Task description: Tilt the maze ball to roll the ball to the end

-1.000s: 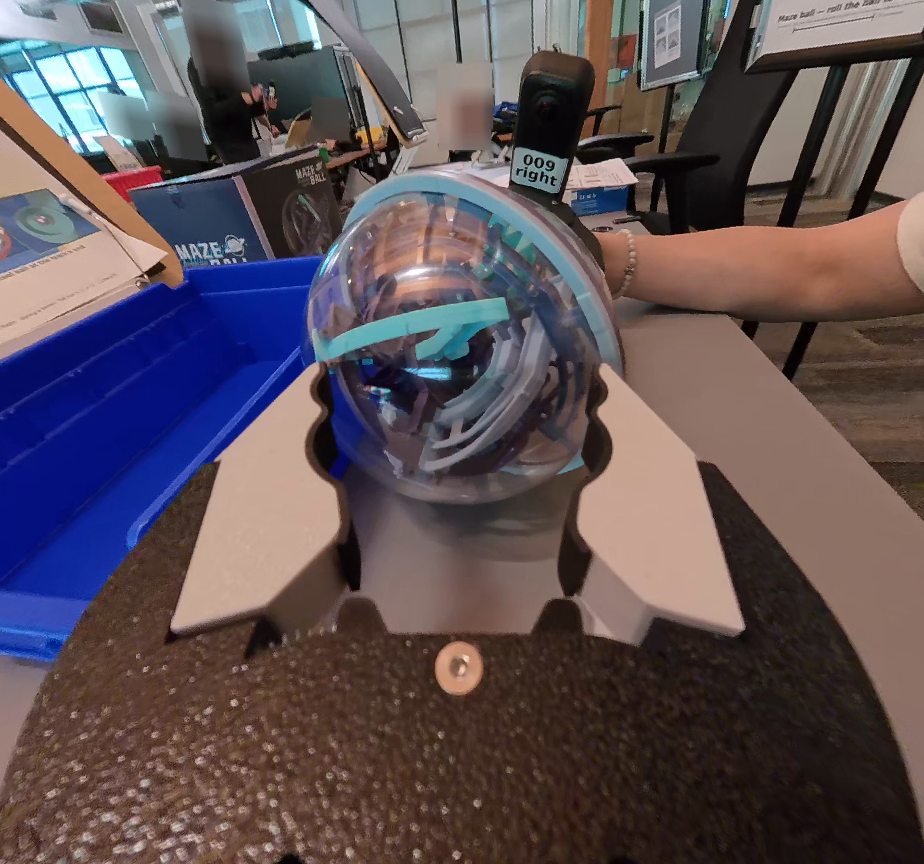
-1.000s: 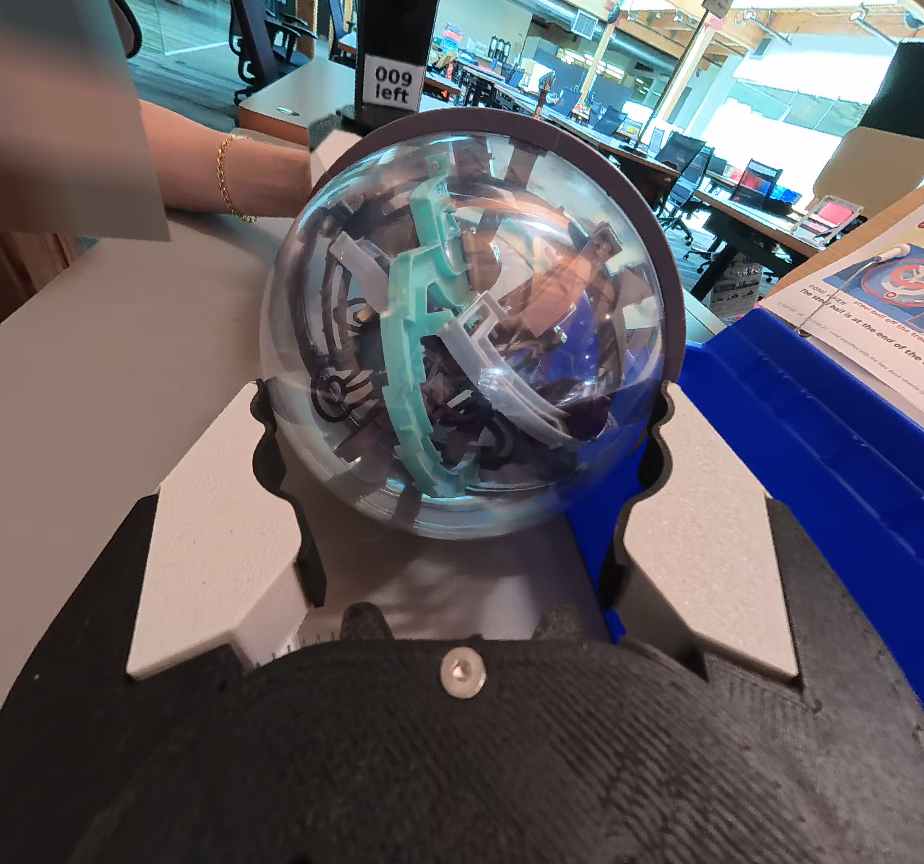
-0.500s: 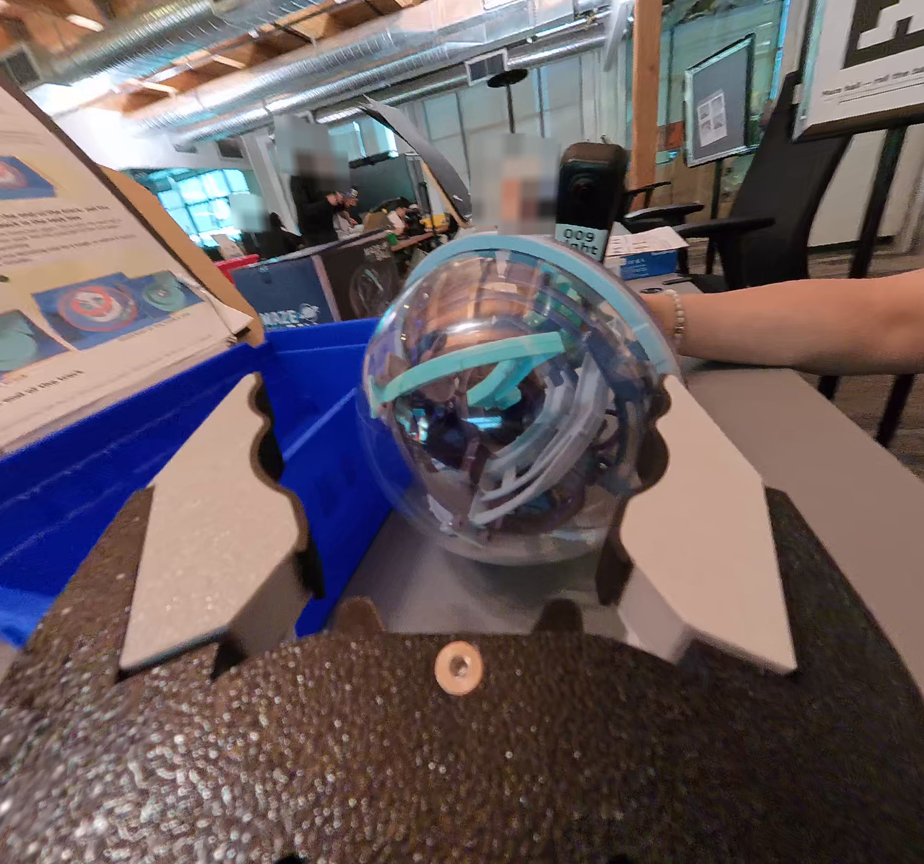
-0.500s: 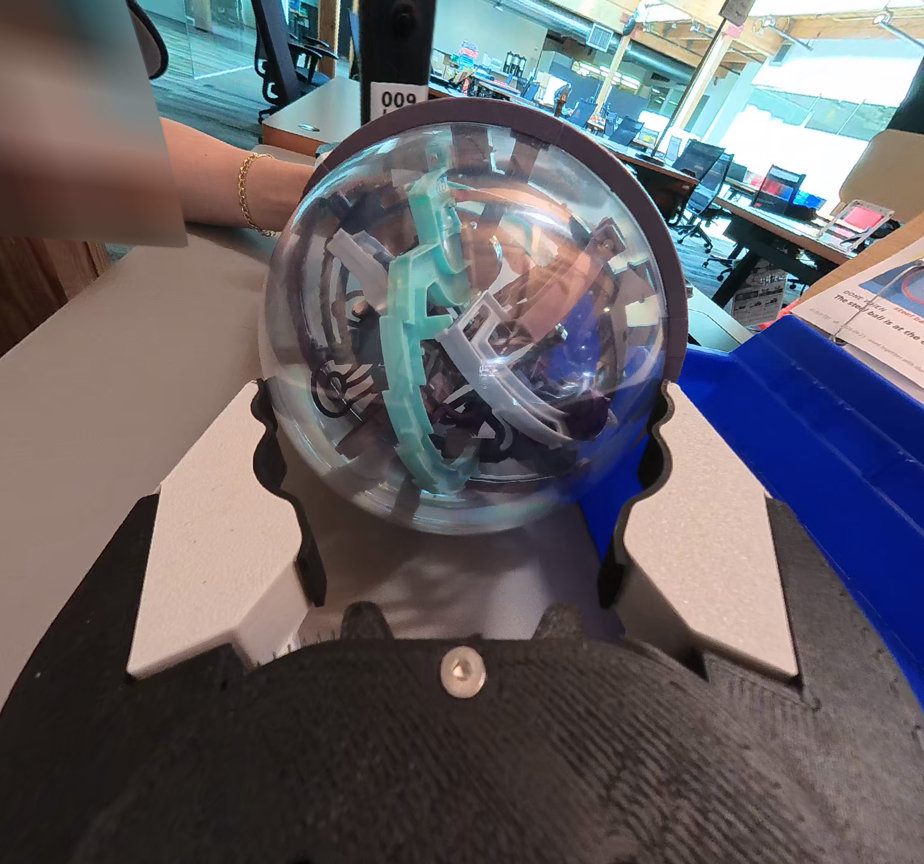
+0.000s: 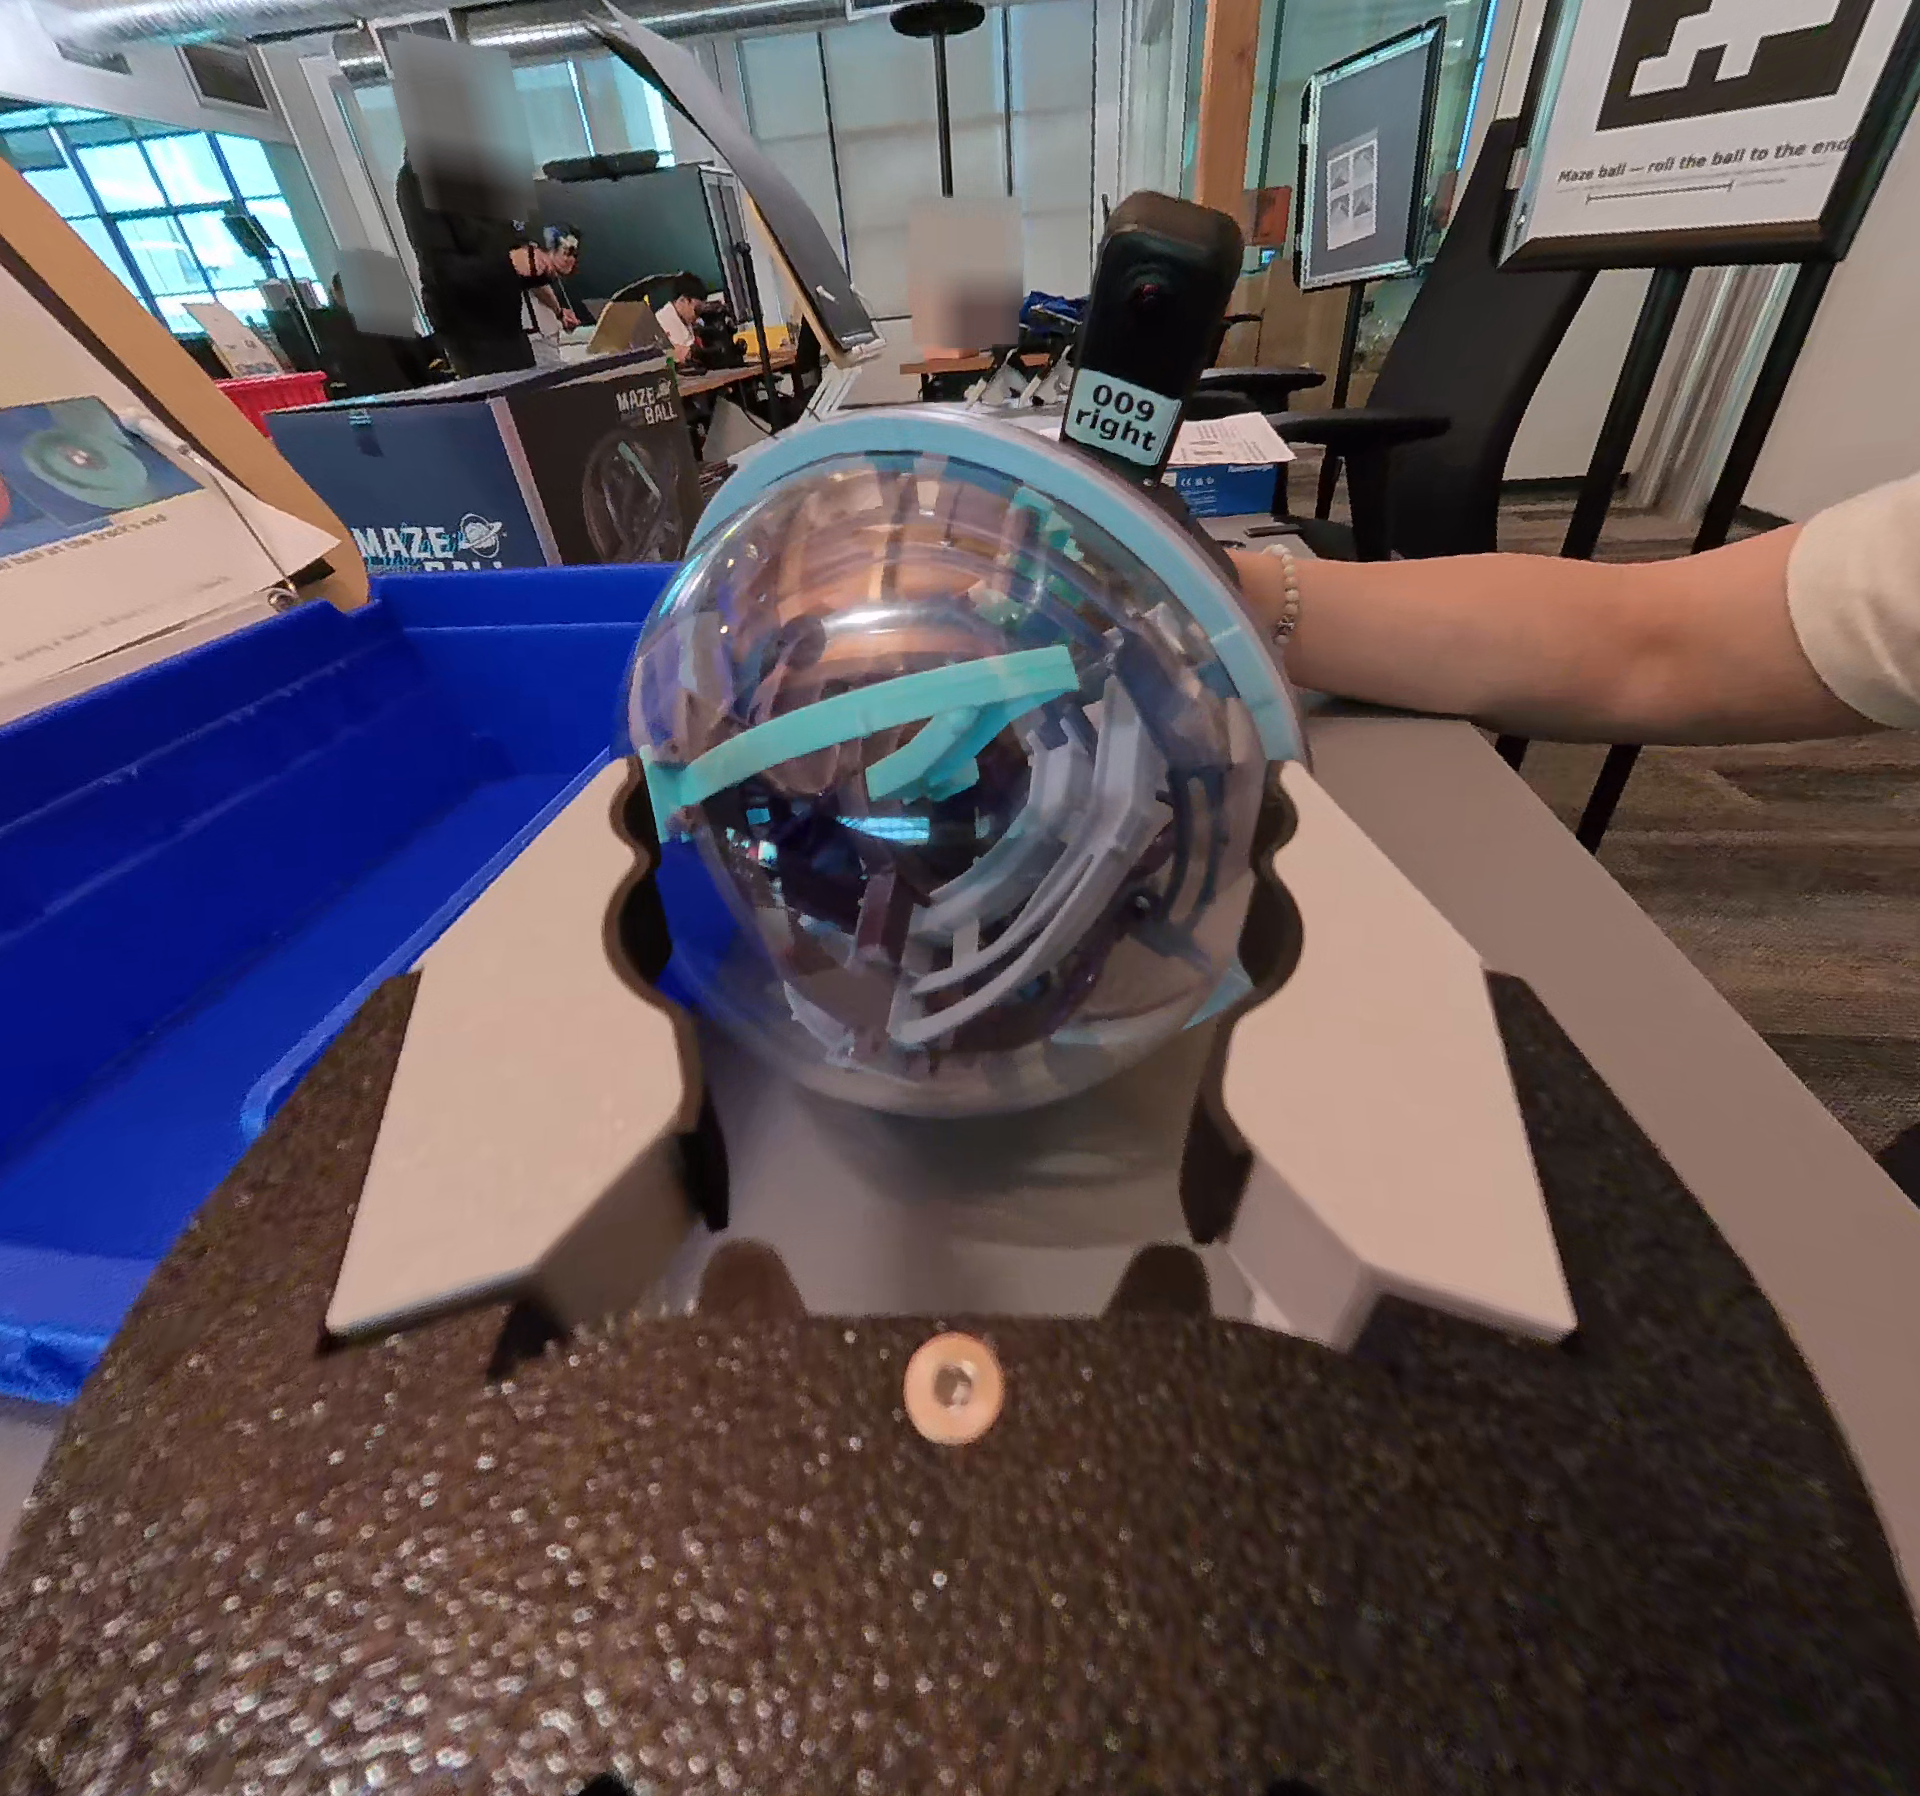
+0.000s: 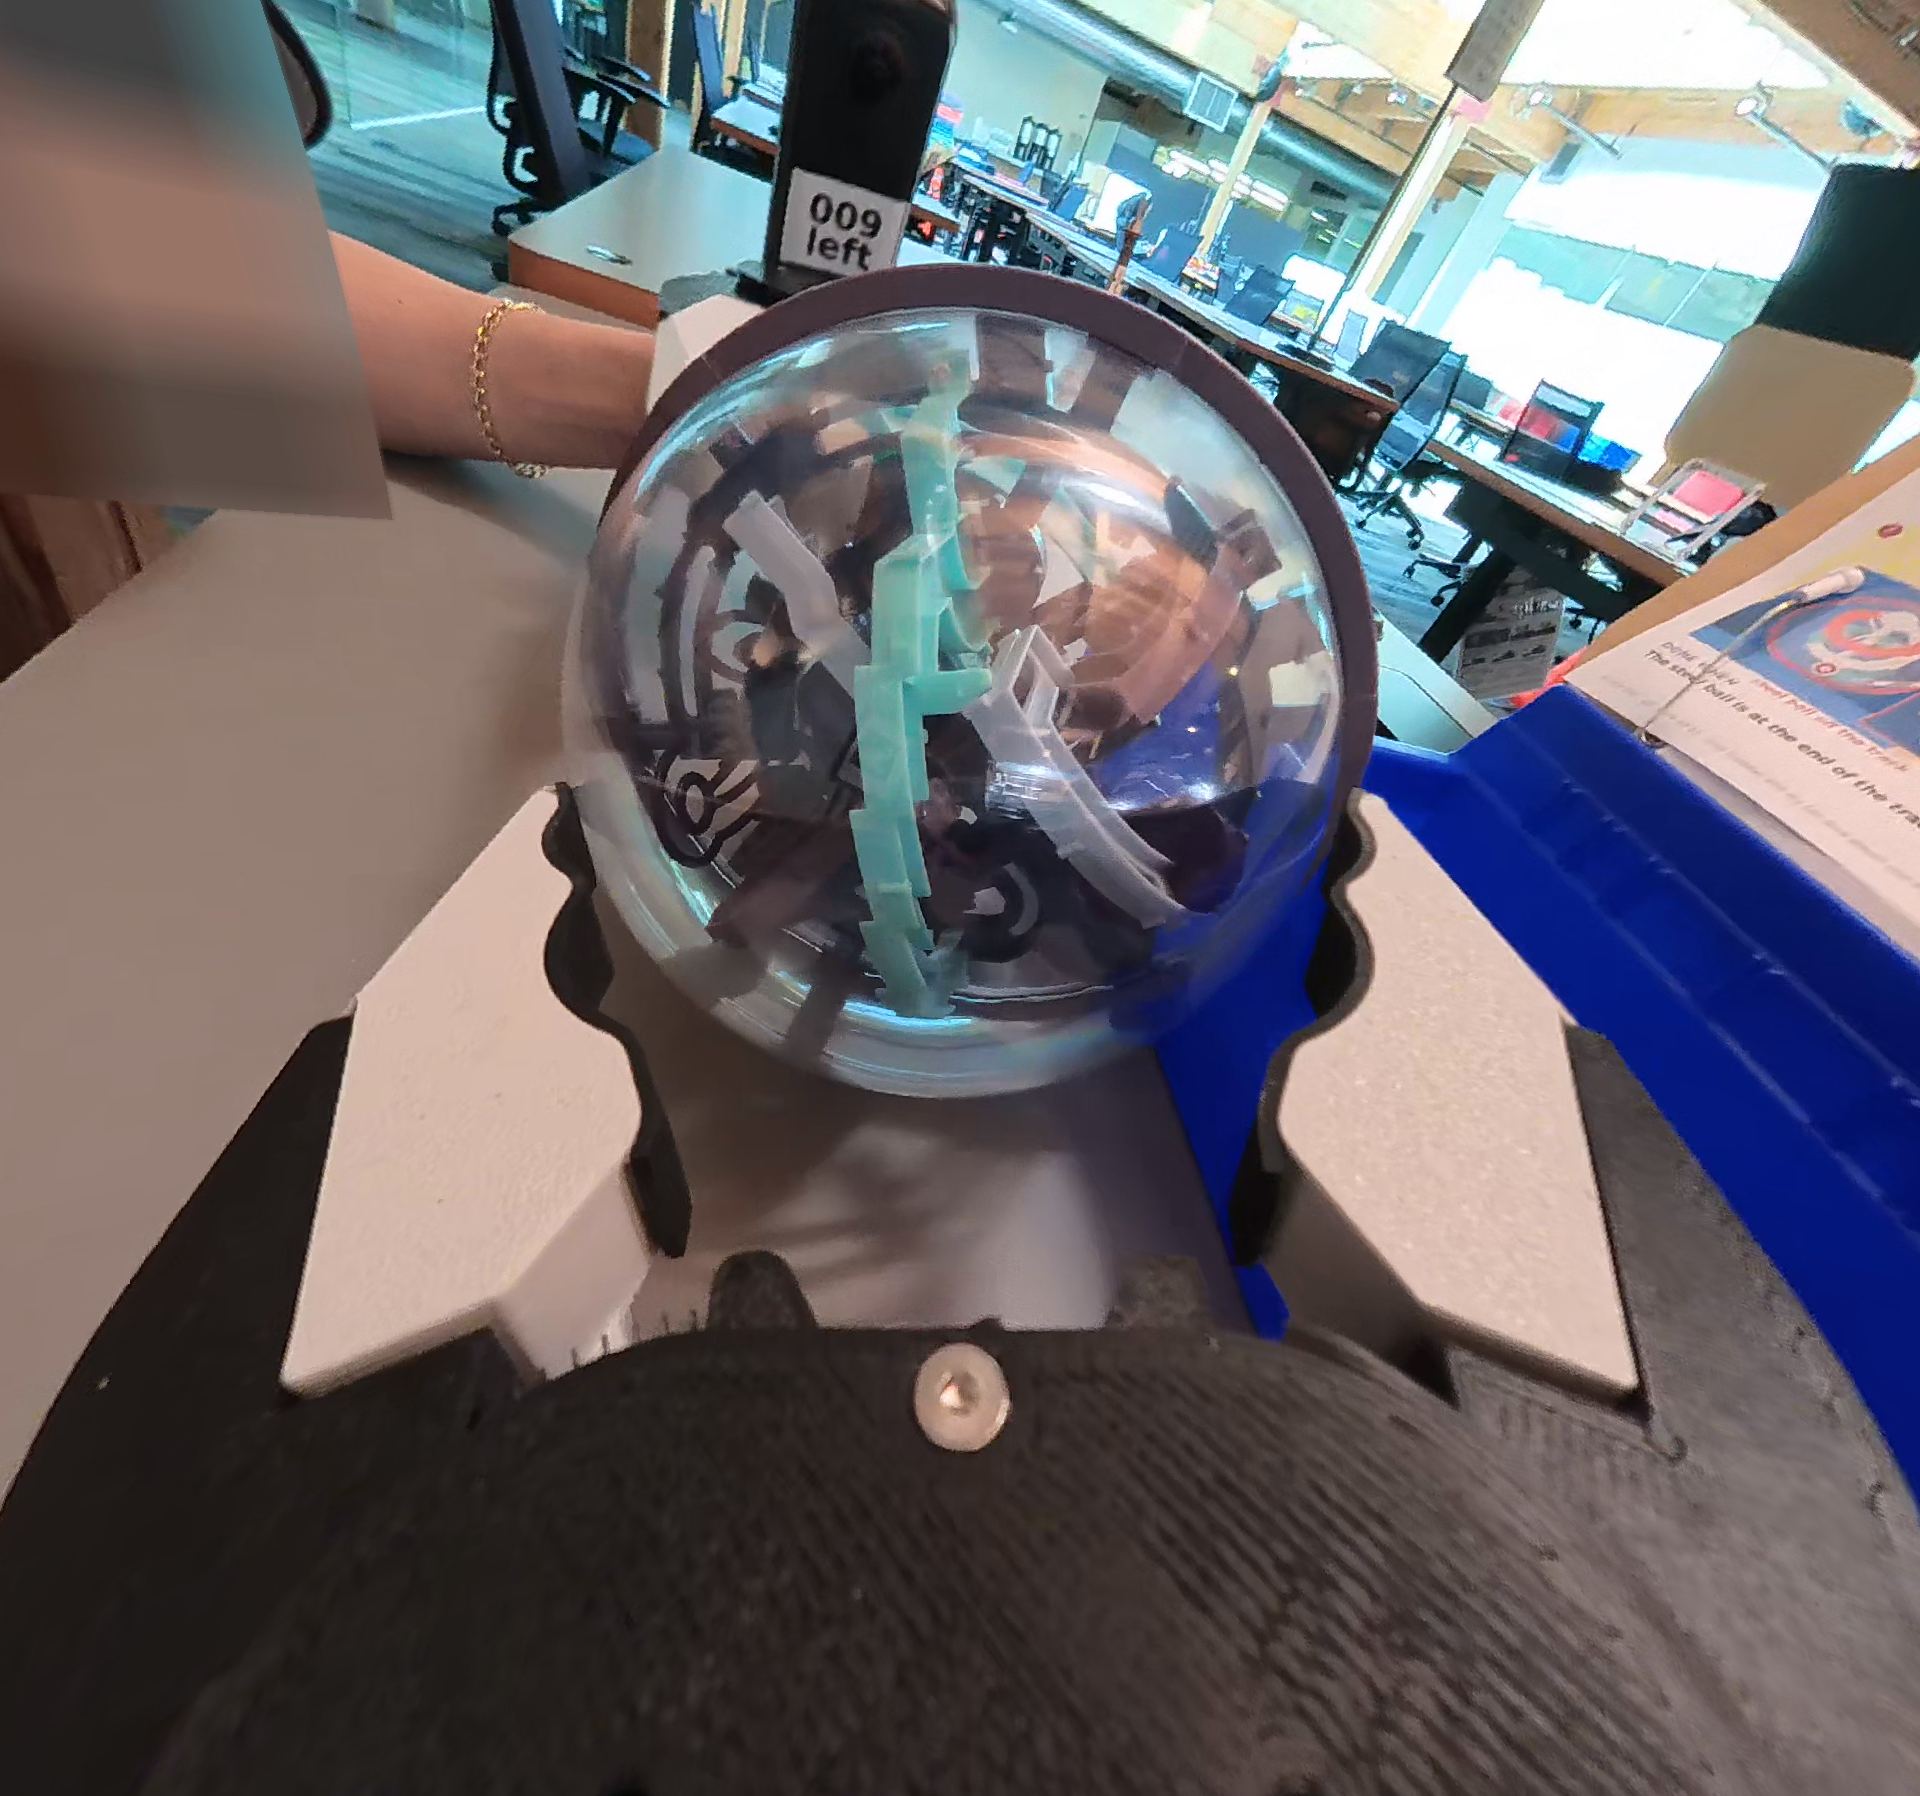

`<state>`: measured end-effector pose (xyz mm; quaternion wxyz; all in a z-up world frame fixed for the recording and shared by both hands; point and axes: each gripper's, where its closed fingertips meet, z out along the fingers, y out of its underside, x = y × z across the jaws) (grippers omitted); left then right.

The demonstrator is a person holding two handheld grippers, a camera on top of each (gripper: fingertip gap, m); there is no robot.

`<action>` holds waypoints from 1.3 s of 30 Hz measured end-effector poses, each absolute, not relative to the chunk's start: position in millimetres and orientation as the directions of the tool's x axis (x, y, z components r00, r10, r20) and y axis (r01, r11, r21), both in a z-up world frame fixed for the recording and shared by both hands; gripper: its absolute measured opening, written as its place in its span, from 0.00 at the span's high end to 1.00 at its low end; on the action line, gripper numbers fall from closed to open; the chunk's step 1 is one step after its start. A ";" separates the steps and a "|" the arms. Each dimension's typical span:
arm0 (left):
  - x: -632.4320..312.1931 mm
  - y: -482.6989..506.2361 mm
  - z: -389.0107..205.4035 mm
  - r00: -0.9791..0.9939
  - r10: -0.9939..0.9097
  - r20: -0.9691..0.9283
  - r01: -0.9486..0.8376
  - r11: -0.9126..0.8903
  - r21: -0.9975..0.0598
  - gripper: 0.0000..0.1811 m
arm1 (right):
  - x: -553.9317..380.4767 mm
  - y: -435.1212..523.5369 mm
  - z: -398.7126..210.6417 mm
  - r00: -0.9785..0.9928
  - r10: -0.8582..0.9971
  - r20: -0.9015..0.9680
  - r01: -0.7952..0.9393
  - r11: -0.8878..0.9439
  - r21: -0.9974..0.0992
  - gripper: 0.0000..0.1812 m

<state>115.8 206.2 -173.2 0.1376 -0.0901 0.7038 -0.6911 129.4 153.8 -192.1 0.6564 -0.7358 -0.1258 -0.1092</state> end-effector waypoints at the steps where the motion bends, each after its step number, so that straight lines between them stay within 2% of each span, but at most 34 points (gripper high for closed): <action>1: 116.4 206.3 -173.8 -0.944 -0.321 -0.073 0.064 0.038 -0.997 0.39 | 128.8 154.0 -191.7 0.944 0.043 0.327 0.330 -0.105 -0.938 0.25; 22: 112.3 204.3 -168.9 -0.943 -0.319 -0.090 0.080 0.047 -0.996 0.46 | 131.5 142.9 -199.4 0.953 0.095 0.287 0.296 -0.111 -0.949 0.28; 39: 111.6 201.4 -168.0 -0.937 -0.330 -0.118 0.105 0.055 -0.993 0.48 | 132.7 138.6 -203.2 0.958 0.106 0.265 0.277 -0.121 -0.953 0.28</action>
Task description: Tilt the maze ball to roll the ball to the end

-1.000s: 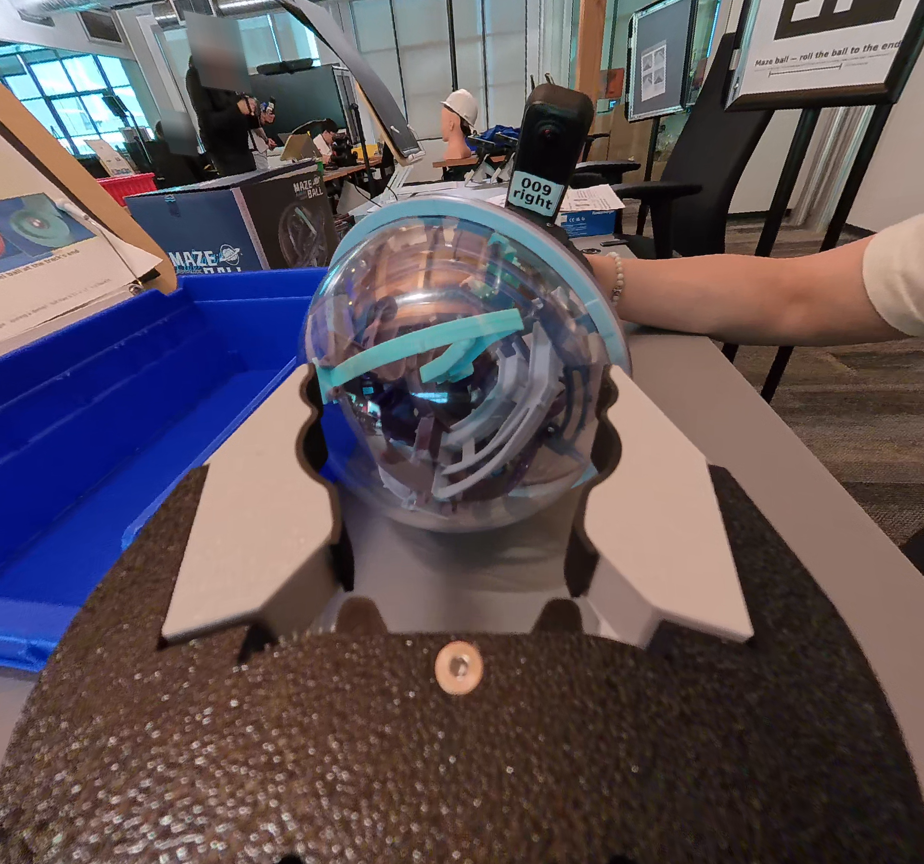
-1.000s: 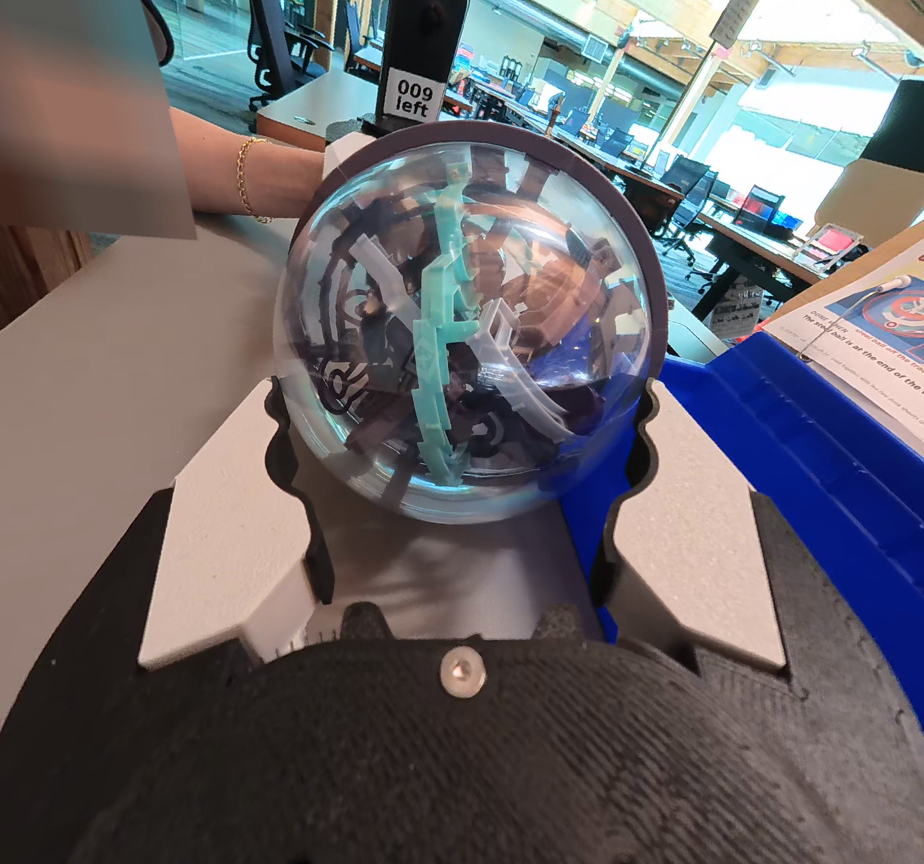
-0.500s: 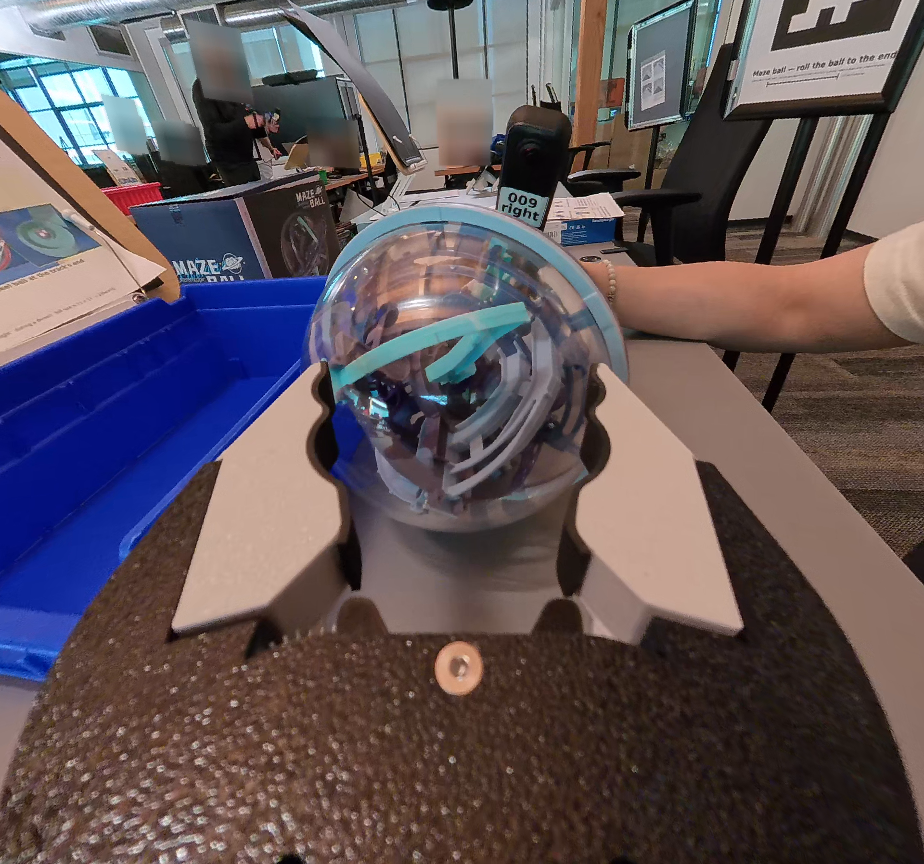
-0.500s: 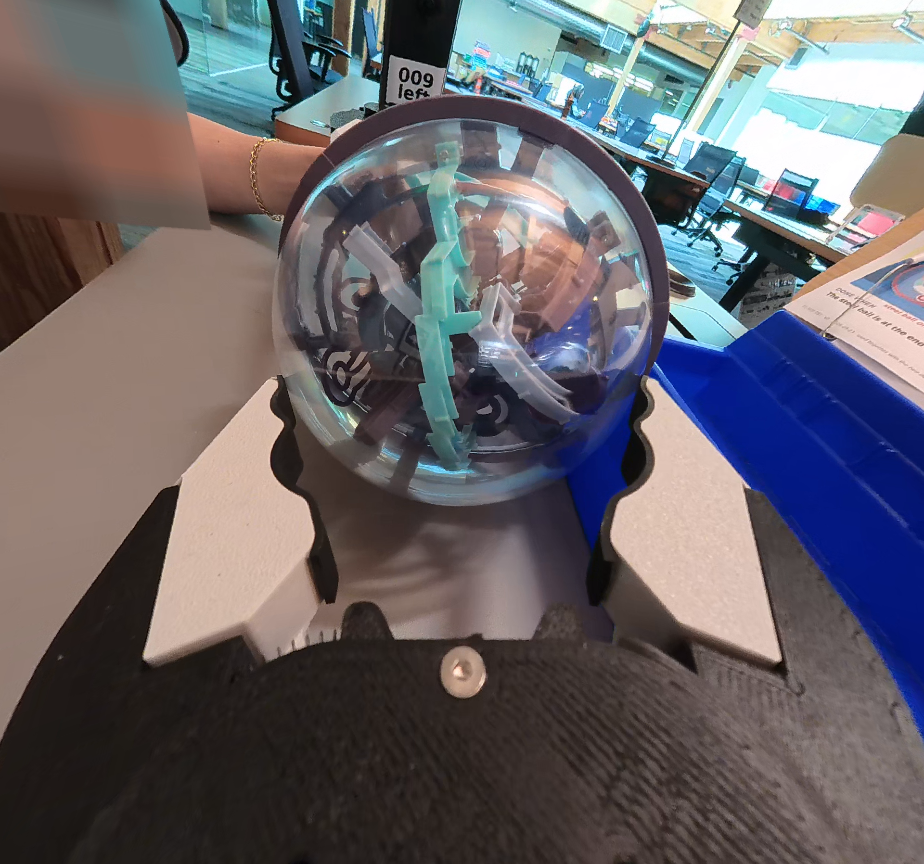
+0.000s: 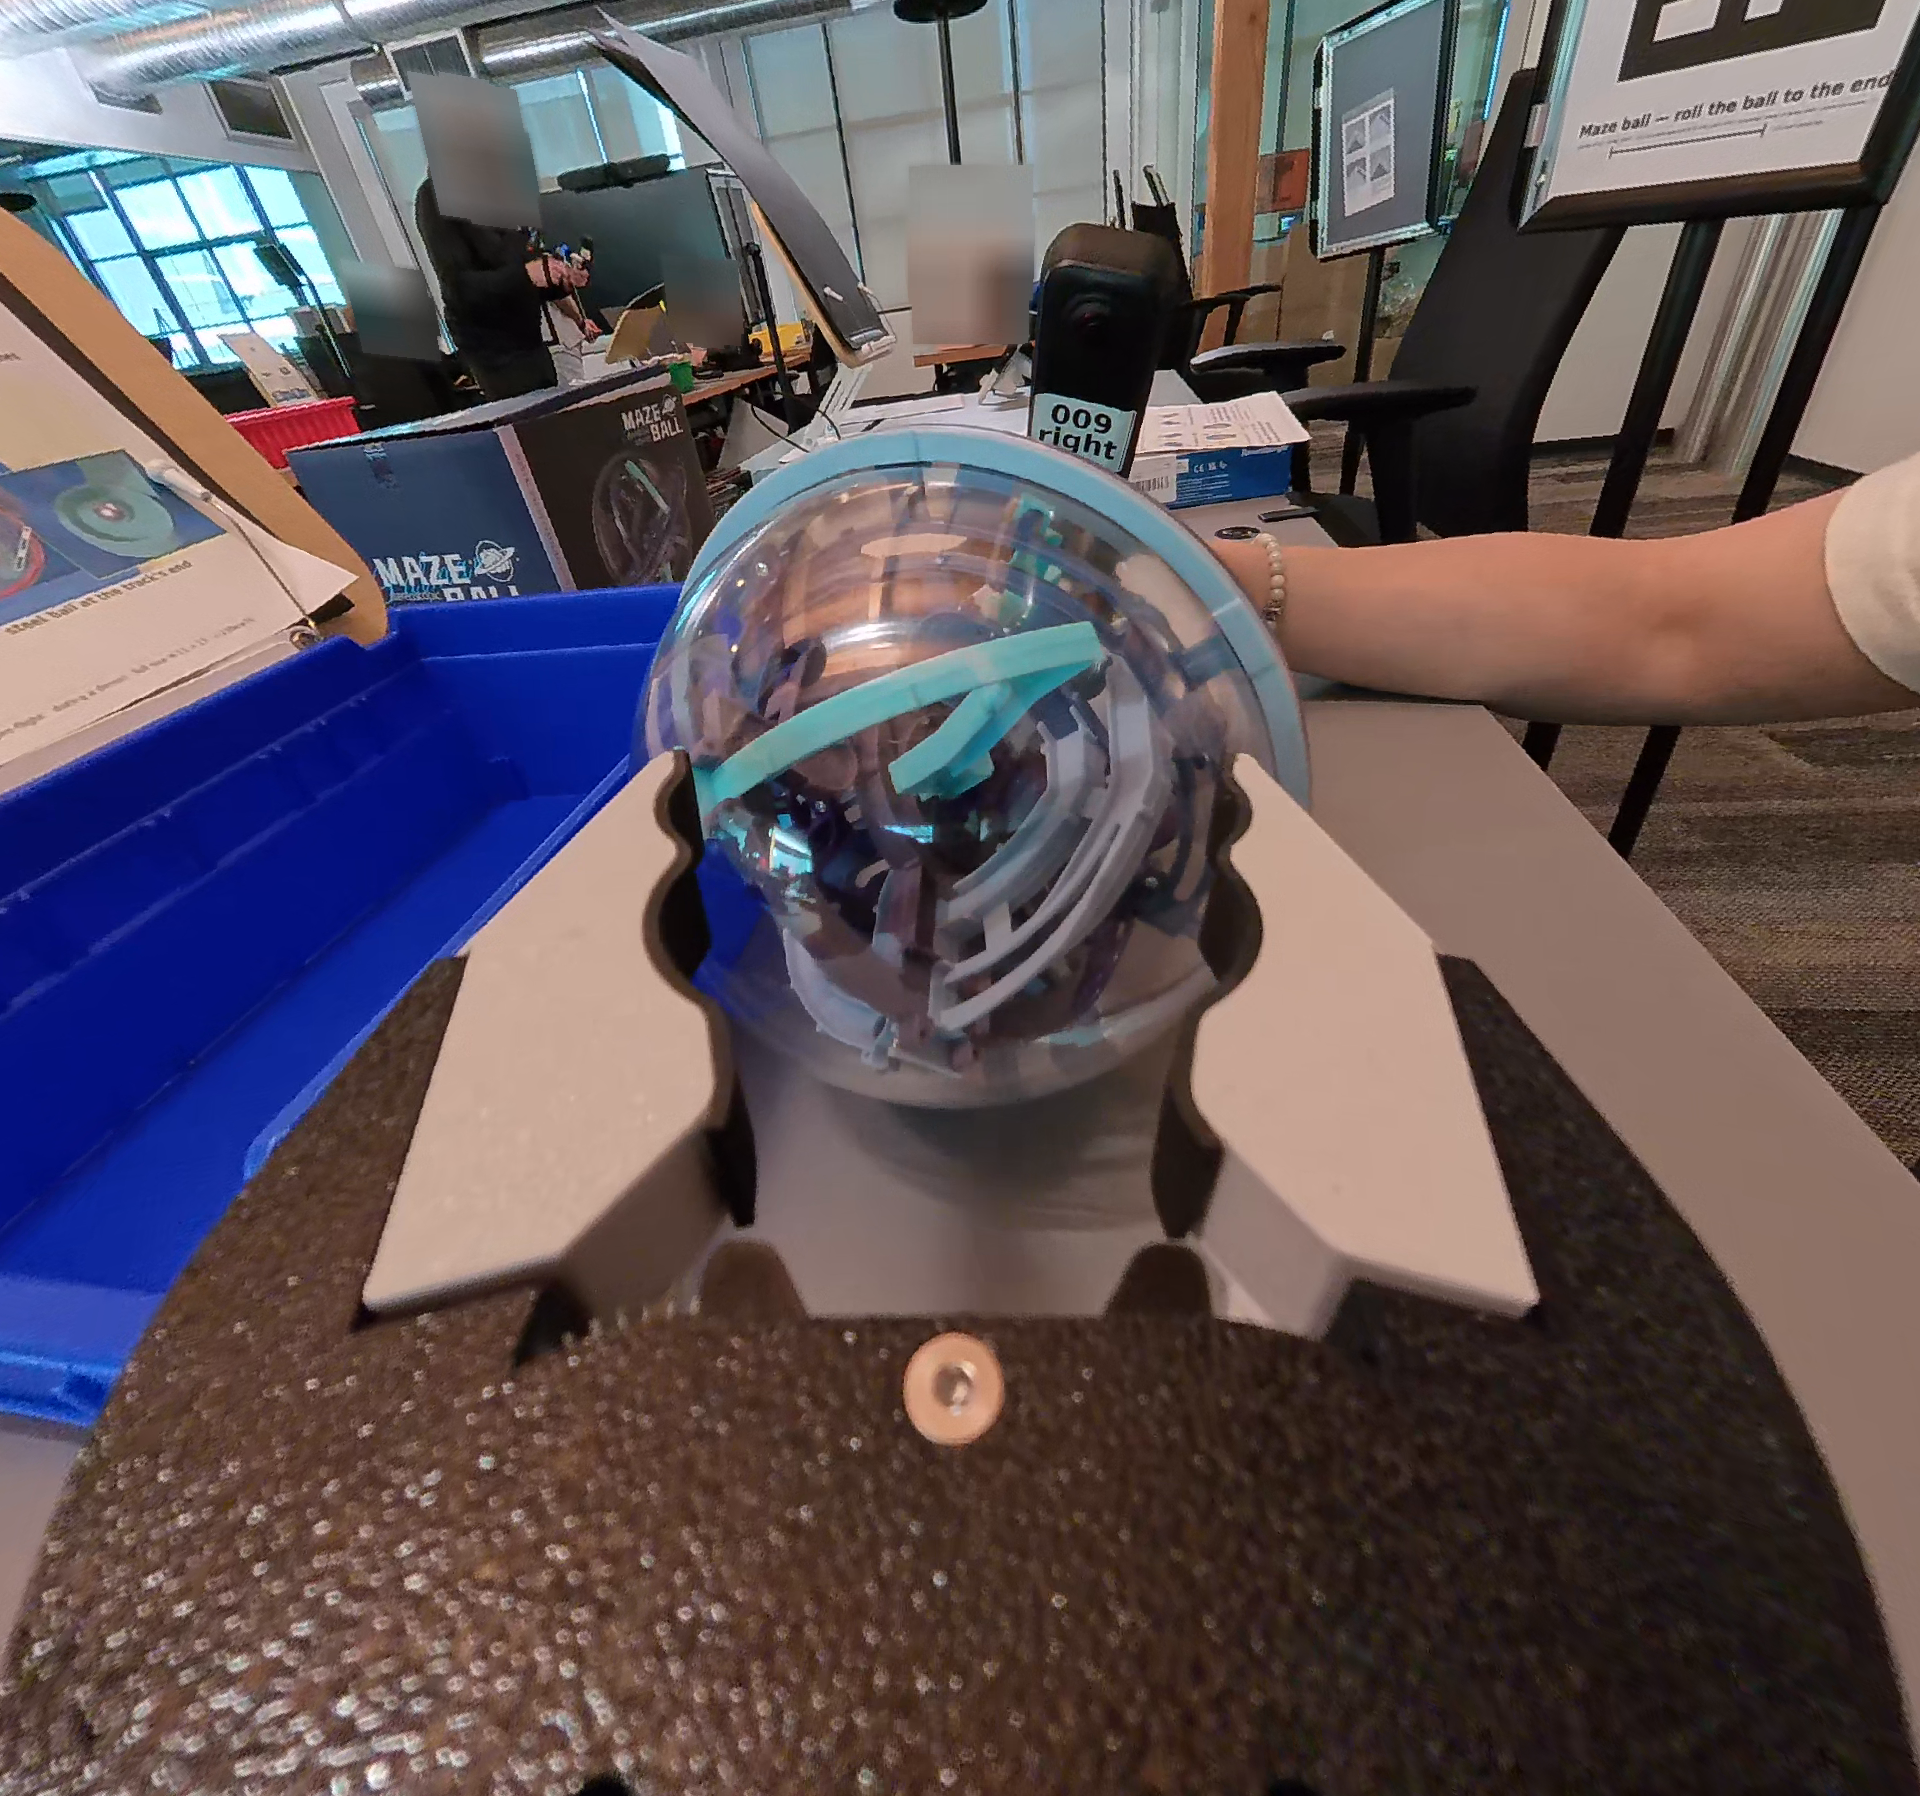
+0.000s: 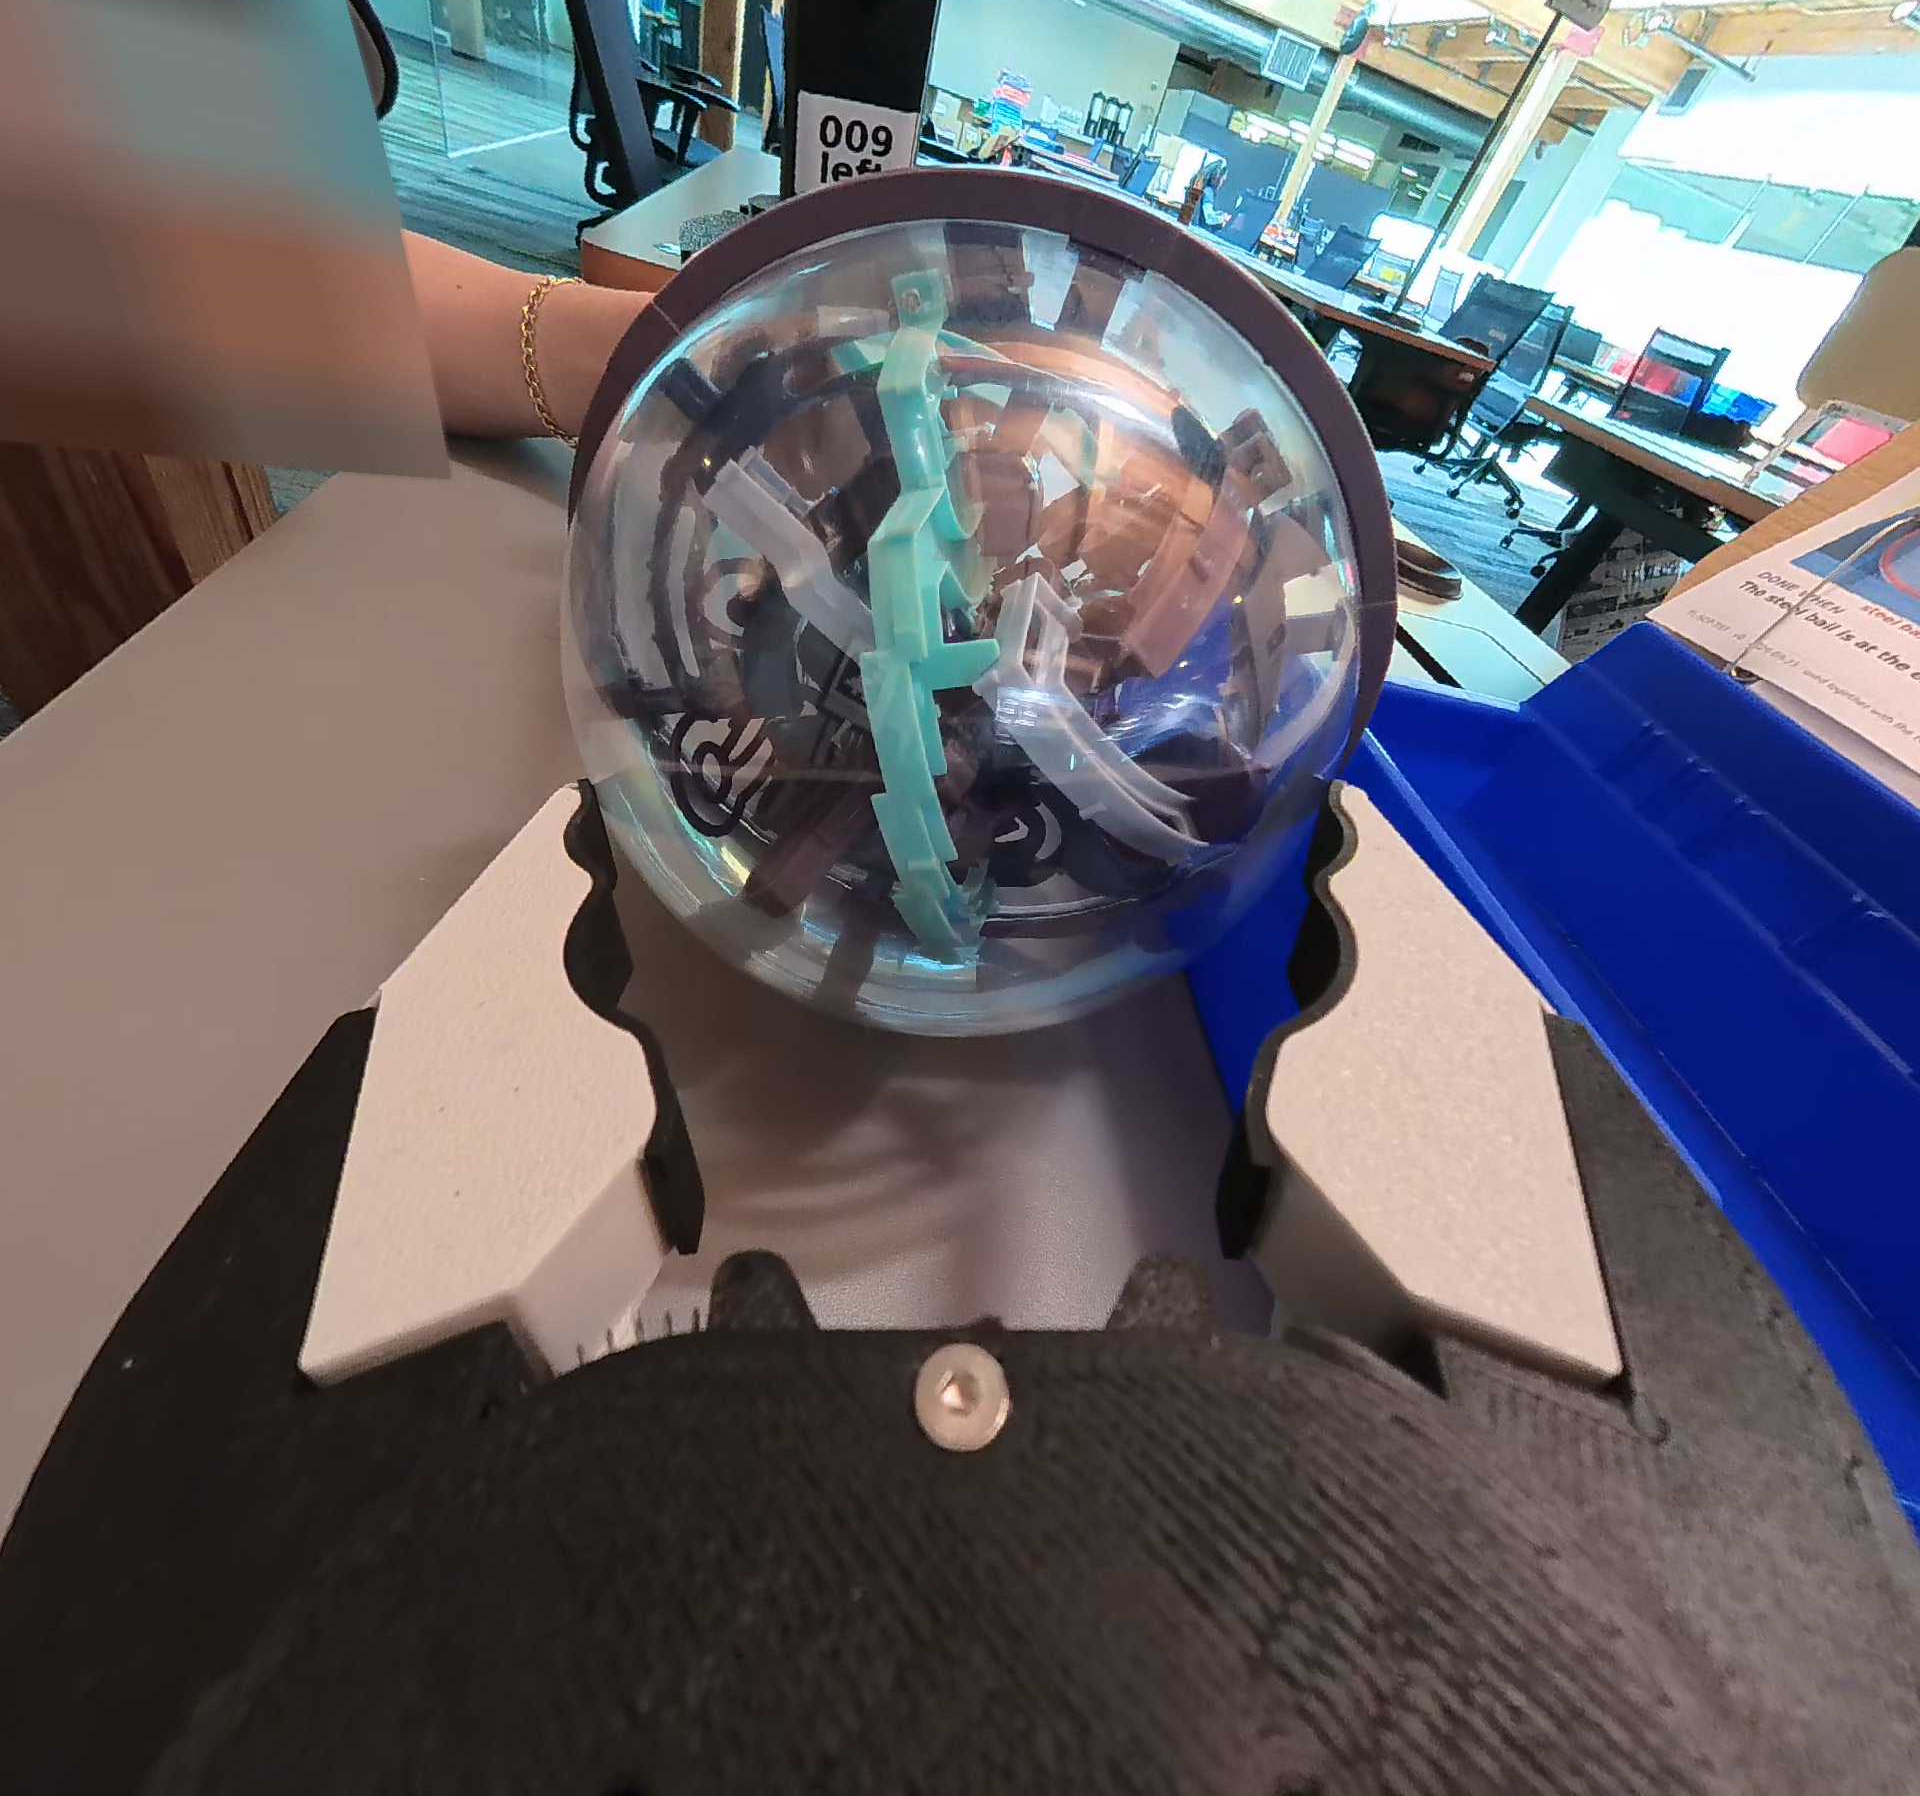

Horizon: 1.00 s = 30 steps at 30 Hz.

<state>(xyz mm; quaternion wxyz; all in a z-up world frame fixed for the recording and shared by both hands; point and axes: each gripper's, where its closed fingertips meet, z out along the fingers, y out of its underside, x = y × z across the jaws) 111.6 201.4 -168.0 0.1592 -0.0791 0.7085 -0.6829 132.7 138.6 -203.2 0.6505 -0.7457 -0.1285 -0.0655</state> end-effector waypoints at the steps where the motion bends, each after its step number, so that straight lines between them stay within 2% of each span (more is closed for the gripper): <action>1: 111.5 201.4 -168.0 -0.937 -0.330 -0.119 0.107 0.054 -0.993 0.48 | 132.8 138.5 -203.4 0.959 0.106 0.263 0.275 -0.122 -0.954 0.28; 30: 111.1 198.6 -162.5 -0.928 -0.349 -0.131 0.125 0.040 -0.991 0.48 | 133.7 139.6 -212.9 0.969 0.102 0.224 0.240 -0.181 -0.954 0.29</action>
